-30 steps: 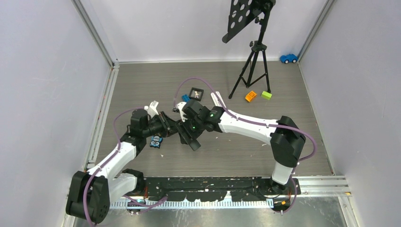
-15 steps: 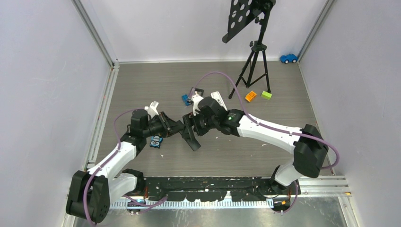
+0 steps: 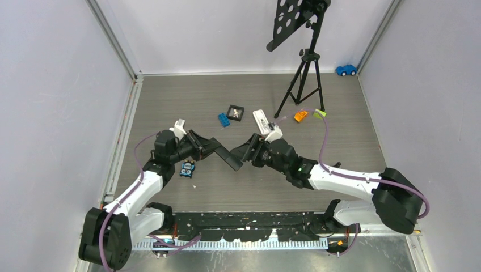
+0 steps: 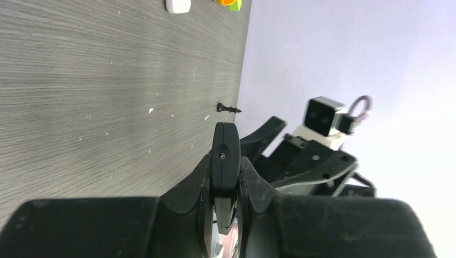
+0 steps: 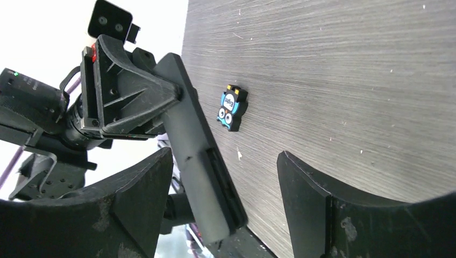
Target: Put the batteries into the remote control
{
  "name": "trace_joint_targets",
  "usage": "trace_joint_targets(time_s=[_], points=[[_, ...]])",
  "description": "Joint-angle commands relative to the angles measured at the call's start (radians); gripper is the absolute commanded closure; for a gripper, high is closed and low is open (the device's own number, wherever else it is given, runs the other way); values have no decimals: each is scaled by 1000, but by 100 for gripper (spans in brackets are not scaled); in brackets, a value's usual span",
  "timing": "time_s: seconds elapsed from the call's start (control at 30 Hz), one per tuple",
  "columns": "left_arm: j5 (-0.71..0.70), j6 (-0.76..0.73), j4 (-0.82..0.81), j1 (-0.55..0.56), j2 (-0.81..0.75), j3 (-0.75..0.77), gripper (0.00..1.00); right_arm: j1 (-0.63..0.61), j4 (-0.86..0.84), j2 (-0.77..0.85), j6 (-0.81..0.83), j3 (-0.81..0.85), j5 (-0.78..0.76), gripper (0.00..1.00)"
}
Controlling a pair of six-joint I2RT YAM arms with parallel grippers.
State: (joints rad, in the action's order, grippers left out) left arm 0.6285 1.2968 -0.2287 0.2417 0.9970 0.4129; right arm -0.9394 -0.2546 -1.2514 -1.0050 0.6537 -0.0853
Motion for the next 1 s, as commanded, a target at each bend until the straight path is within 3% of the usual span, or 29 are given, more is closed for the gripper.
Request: trace_joint_targets(time_s=[0.0,0.17,0.57,0.97], points=[[-28,81,-98,-4,-19,33,100,-2,-398,12,-225,-116,-52,24],[-43,104,-113,-4,-17,30,100,-2,-487,-2,-275,-154,-51,24],[-48,156,-164,-11,3,13,100,-2,-453,2,-310,-150,-22,28],[-59,162,-167,-12,-16,19,100,-2,-449,4,-310,-166,-36,24]])
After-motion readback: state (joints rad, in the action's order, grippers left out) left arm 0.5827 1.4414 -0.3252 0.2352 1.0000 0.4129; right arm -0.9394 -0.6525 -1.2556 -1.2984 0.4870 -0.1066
